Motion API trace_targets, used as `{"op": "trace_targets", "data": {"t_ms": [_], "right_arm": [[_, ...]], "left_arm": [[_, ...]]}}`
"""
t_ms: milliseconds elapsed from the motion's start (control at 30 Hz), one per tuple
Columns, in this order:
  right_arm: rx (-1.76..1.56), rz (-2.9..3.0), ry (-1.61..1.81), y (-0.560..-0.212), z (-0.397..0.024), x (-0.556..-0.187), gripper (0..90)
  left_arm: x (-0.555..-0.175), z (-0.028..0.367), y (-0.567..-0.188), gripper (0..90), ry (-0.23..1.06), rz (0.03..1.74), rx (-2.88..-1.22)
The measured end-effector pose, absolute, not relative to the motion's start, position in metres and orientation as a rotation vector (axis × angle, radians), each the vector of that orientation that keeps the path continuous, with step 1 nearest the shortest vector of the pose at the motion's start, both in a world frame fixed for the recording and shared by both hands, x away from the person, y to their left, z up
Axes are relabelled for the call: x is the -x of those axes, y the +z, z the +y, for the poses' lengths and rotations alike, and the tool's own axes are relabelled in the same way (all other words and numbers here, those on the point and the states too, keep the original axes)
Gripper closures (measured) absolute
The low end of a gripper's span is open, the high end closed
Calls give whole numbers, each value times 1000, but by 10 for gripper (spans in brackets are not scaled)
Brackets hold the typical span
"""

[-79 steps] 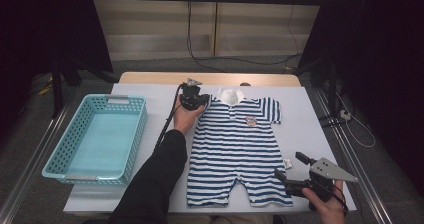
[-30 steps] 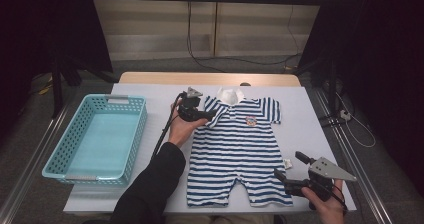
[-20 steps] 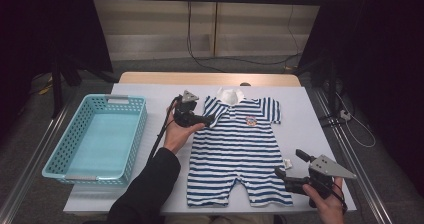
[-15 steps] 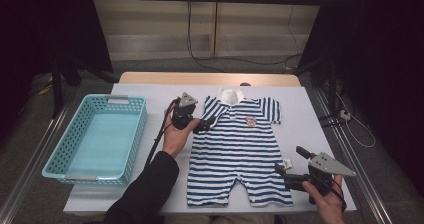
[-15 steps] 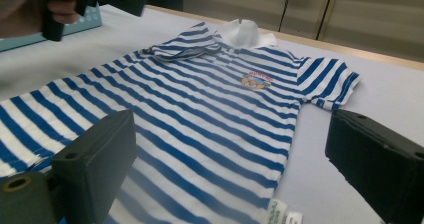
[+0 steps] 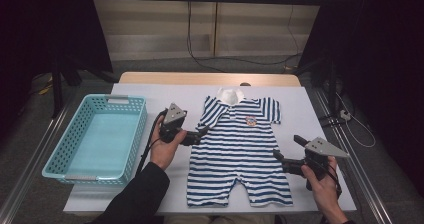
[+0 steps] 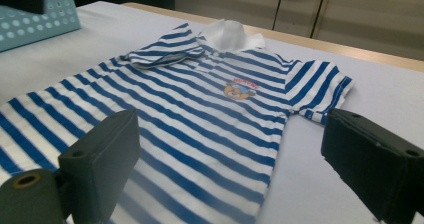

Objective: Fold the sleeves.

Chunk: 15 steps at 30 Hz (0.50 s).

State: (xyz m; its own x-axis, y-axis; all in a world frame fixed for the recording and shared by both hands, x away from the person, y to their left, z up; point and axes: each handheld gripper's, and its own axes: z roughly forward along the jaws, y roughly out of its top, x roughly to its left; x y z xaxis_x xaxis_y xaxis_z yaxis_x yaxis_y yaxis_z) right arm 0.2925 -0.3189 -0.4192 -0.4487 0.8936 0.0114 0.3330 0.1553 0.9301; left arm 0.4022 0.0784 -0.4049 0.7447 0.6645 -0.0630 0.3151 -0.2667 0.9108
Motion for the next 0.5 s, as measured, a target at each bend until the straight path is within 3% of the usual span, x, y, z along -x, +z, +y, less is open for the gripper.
{"op": "trace_targets", "data": {"t_ms": [500], "right_arm": [[-1176,1832,1243,-415,-331,-333,101]], "left_arm": [[-352,118,-403,34,449,756,-1804]]}}
